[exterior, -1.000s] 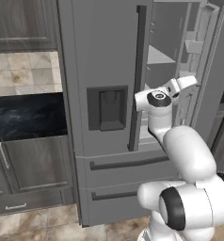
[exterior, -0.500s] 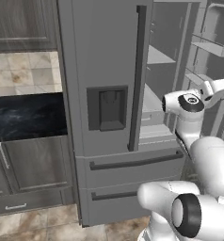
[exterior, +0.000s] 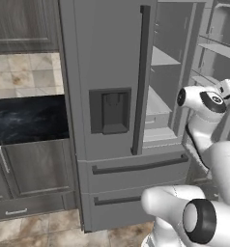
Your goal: Retrieve the sausage and cheese from the fridge and place them on the cutting board on the counter.
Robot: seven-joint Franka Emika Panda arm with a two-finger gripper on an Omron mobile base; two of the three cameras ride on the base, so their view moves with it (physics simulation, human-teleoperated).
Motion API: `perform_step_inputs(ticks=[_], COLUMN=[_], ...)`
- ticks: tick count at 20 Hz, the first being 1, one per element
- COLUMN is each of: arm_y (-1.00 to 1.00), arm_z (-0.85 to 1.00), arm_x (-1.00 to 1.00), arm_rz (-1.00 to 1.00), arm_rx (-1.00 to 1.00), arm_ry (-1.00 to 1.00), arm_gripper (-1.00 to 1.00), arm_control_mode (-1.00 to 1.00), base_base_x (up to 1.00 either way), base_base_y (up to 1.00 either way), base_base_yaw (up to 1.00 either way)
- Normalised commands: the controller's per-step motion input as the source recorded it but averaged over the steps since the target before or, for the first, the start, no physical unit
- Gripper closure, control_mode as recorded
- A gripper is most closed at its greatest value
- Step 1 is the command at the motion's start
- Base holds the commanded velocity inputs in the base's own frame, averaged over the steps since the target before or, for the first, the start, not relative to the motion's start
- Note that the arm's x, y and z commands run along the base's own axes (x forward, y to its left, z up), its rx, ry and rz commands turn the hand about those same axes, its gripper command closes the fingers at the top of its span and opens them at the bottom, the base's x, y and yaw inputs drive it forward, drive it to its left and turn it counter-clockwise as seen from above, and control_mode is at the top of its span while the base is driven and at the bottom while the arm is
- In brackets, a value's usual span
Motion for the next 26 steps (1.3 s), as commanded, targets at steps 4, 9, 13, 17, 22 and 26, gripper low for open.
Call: perform_step_inputs(ticks=[4, 9, 13, 17, 22, 26], arm_y=[0.64, 1.0, 0.9, 0.69, 0.66, 0.44], arm_z=[0.14, 0.01, 0.15, 0.12, 0.24, 0.38], arm_x=[-0.62, -0.61, -0.16, 0.0, 0.11, 0.22], arm_rz=[0.1, 0.2, 0.17, 0.24, 0.36, 0.35], arm_rx=[0.31, 0.2, 0.16, 0.34, 0.38, 0.23], arm_ry=[-0.18, -0.35, -0.34, -0.15, 0.0, 0.0], arm_gripper=[-1.0, -1.0, -1.0, -1.0, -1.0, -1.0], arm_control_mode=[-1.0, -1.0, -1.0, -1.0, -1.0, -1.0], base_base_x=[0.0, 0.0, 0.0, 0.0, 0.0, 0.0], base_base_y=[0.0, 0.0, 0.0, 0.0, 0.0, 0.0], base_base_yaw=[0.0, 0.0, 0.0, 0.0, 0.0, 0.0])
